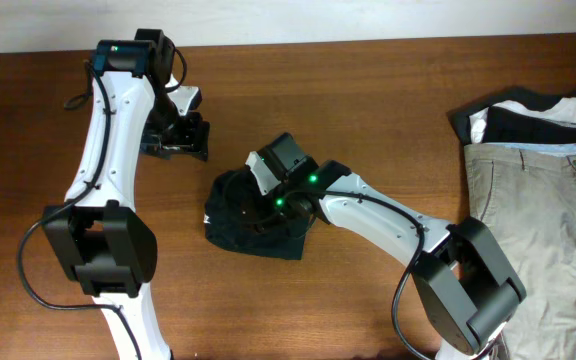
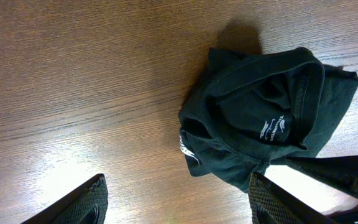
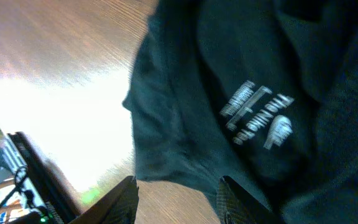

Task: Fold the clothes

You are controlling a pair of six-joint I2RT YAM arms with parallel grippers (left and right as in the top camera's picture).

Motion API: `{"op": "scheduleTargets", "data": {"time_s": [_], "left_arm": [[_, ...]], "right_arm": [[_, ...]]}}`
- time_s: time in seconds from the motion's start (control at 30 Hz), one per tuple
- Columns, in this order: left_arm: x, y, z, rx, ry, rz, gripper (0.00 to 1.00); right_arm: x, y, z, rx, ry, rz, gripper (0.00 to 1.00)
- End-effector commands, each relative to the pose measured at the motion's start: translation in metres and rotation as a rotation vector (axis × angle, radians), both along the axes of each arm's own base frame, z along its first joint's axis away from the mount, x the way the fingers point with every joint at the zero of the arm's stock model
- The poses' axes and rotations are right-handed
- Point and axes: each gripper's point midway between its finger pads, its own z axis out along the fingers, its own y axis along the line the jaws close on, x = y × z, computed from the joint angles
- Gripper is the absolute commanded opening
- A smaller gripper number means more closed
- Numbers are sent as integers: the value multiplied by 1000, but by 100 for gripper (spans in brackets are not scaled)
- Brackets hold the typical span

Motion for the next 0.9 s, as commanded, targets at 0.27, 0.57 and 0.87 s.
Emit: {"op": "scheduleTargets", "data": {"time_s": [0.27,0.57,0.87], "left_arm": [[2,-3,2,-19,-9,7,72],[3,-3,2,-19,-15,7,73],[3,-3,2,-19,-14,7,79]], "right_arm": [[-9,13,-31,-52,34,-4,11],[-19,-85,14,-313,55,-164,4],[-6,-126,6,-378,117,-251,22]]}}
